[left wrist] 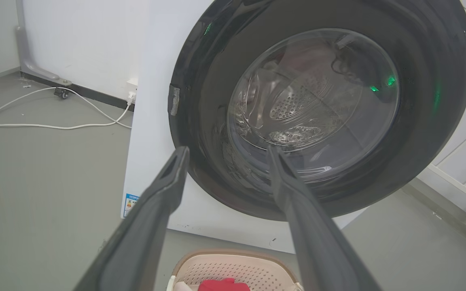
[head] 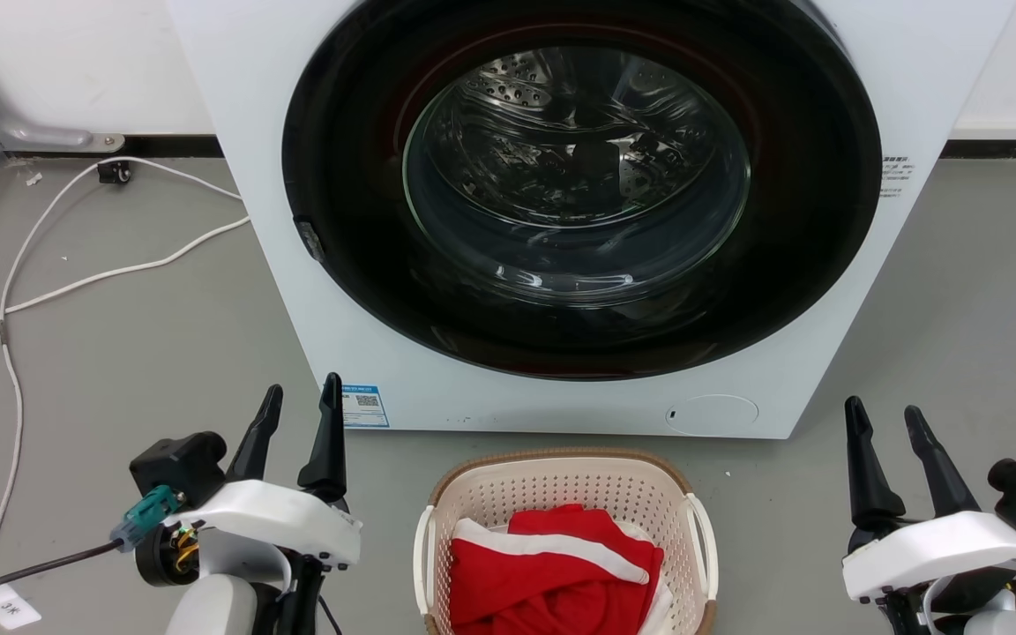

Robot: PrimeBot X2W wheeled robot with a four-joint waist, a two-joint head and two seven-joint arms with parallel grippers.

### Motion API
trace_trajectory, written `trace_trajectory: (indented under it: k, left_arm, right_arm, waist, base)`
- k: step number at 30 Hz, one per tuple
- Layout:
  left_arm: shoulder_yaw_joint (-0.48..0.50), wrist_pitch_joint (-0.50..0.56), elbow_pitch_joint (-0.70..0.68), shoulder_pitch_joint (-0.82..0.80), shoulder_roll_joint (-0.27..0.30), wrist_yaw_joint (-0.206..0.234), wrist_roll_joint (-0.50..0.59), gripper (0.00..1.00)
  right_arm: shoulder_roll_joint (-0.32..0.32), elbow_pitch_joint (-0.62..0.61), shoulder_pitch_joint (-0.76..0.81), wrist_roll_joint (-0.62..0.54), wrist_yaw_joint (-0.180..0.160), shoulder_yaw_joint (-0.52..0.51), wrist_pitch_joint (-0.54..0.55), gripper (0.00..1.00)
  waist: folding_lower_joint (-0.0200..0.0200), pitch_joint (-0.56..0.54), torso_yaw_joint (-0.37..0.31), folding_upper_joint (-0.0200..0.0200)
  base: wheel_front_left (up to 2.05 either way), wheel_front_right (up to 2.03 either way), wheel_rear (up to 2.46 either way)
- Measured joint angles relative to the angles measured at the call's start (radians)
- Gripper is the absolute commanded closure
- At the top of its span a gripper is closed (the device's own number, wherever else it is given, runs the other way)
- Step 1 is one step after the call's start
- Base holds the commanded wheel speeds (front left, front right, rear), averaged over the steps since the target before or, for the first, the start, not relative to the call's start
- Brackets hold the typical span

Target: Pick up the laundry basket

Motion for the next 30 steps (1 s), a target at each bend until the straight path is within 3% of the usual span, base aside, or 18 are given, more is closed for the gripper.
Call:
trace_trajectory:
  k: [30]
  left_arm:
    - [-0.053,-0.075,0.059,-0.042,0.016,0.044,0.269,0.0]
  right_arm:
    - [0.0,-0.003,0.006,-0.308,0.0,-0.004,-0.047,0.0]
  waist:
    - [0.0,0.006,0.01,-0.0001]
  base:
    - [0.0,0.0,0.0]
